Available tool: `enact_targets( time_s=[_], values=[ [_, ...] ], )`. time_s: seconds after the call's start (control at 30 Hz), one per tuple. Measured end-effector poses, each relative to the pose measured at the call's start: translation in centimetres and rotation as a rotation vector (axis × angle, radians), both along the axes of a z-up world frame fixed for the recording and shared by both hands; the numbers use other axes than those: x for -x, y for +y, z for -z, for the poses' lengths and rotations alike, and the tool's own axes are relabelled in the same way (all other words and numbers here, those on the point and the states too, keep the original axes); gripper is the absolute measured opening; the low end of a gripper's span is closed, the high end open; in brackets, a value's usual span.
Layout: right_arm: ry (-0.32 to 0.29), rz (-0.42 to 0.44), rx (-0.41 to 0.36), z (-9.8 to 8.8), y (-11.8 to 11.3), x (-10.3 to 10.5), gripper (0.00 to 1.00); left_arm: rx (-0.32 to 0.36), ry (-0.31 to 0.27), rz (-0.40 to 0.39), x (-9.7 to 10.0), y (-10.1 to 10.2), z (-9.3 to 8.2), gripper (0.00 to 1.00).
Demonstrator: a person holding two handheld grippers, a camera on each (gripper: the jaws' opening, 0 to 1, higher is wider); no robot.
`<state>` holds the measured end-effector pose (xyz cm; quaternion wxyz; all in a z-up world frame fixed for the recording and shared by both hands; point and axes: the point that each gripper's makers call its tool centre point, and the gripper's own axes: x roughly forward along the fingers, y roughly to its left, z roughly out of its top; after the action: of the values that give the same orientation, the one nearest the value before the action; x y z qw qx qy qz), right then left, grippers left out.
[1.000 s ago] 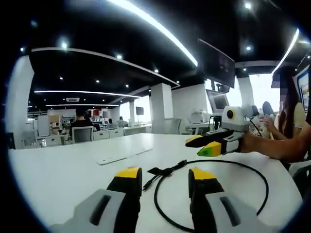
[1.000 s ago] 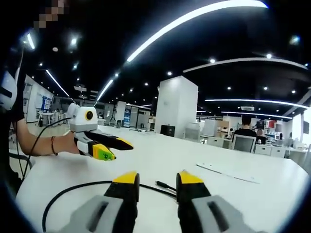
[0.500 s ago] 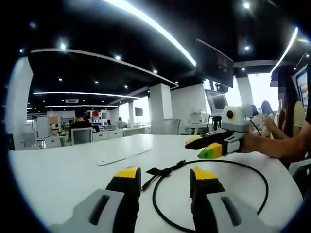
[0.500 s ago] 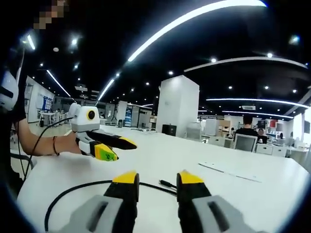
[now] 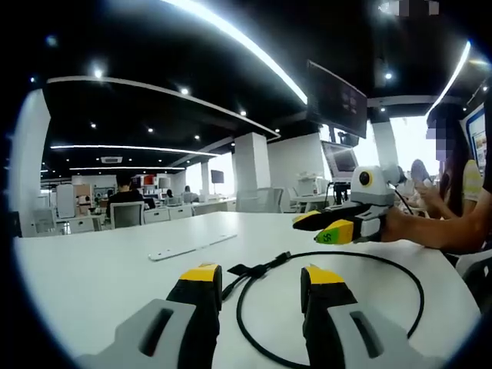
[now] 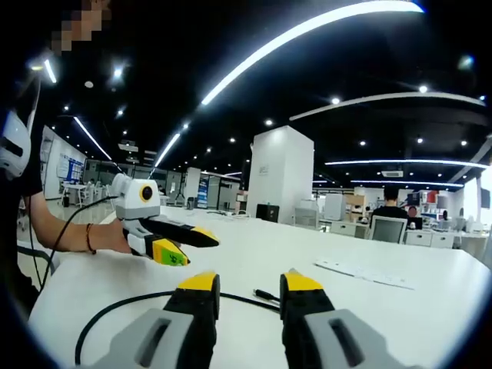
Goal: Find the charging cable on the desk, coil it up and secure with Velcro.
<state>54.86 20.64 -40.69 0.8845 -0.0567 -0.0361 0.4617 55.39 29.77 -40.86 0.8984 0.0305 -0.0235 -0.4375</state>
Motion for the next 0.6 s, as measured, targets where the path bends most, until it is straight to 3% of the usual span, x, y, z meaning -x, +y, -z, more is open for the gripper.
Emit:
enact_targets(
  time_s=[0.6],
  values=[
    [0.005,-0.003,0.011,0.29,0.28,-0.06,0.32,0.02,0.005,-0.013,-0.32,0.34,-0.1,0.4]
  ],
)
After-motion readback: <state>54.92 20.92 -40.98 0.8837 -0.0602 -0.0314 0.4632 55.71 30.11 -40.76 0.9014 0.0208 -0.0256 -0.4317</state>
